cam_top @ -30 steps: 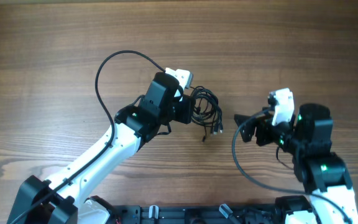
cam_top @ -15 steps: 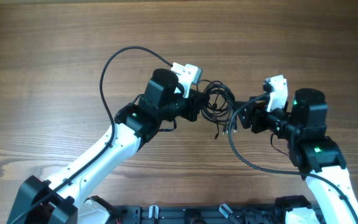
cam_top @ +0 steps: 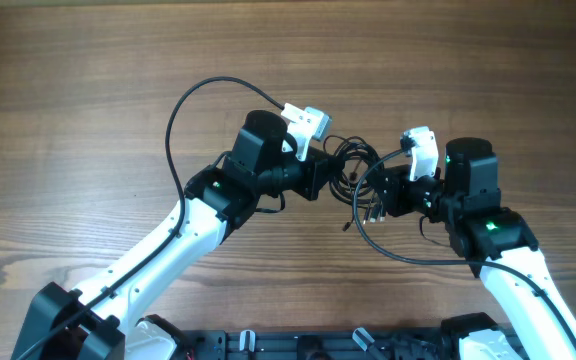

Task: Untangle cables
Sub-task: 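Move the right gripper toward the held bundle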

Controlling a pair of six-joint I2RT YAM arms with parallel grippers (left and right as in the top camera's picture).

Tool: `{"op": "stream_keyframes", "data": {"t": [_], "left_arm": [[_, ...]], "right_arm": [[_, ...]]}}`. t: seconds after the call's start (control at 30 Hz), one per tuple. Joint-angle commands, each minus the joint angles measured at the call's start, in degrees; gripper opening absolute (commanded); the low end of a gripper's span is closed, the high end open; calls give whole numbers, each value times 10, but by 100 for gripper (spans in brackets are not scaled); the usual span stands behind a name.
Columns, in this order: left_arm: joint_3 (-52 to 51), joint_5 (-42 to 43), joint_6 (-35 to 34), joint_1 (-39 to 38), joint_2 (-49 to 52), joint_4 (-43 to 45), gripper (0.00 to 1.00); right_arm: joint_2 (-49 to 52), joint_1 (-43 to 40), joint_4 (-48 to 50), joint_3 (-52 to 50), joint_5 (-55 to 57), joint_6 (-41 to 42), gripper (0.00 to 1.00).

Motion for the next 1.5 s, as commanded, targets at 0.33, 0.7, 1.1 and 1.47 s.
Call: {"op": "stream_keyframes", "data": {"t": [0.33,0.7,1.1,1.47], "left_arm": [[6,-226,-5,2,-15,7,16],[6,-195,-6,2,-15,-16,5],[6,-160,-2,64,-52,-37,4],[6,-112,-2,25,-46,-64,4]], "right_arm": [[4,2,61,14,-351,-19,4],[4,2,122,14,-385,-16,4],[4,-14,-10,14,103,133,100],[4,-13,50,14,-76,35,77]]}}
